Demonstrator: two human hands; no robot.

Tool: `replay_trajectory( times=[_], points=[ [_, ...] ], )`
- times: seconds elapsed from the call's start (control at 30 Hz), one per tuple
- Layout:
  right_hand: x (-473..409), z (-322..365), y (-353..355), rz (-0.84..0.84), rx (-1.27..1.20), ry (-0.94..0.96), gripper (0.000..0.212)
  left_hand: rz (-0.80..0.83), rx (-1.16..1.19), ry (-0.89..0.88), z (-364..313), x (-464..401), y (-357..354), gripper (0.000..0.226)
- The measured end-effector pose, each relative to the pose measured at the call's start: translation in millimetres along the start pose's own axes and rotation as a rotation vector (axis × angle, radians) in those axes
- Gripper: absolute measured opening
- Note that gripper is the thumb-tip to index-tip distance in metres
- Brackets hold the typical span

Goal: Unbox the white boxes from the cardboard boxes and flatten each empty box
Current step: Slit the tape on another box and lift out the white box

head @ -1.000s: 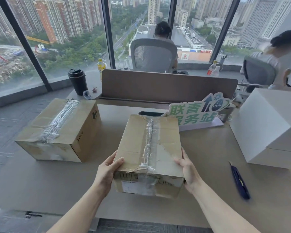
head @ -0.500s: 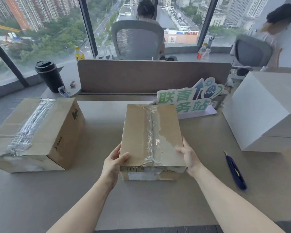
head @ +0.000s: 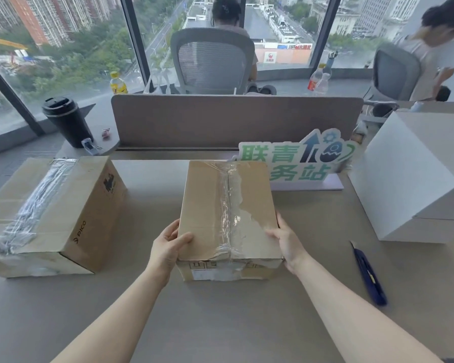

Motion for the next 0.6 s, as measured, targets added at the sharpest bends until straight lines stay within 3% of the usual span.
replay_trajectory(
  times=[0.23, 0.33, 0.43, 0.6],
  points=[
    [9.2, -12.3, 14.6, 0.087, 0.054, -0.028, 0.044, -0.173, -0.406, 0.098, -13.6, 5.8, 13.5, 0.064],
    [18.6, -21.0, 54.5, -0.098, 0.185, -0.115, 0.053, -0.161, -0.635, 0.037, -42.0, -13.7, -3.6, 0.068],
    [39.9, -32.7, 109.3, -0.331, 0.484, -0.236, 0.051, -0.137, -0.828, 0.014, -57.8, -32.4, -27.9, 0.064],
    [84.9, -68.6, 188.5, -0.537, 0.881, -0.589, 0.061, -0.148, -1.003, 0.079, -46.2, -40.4, -46.9, 0.057]
  ],
)
Point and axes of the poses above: each hand's wrist, its own x-axis away from the middle knuckle, its own y-axis out of the back of the hand, z = x × y, the point moved 9 cm from there along -x, towards the middle knuckle, and after that the axes turned 15 degrees about z, right-handed, at the moved point
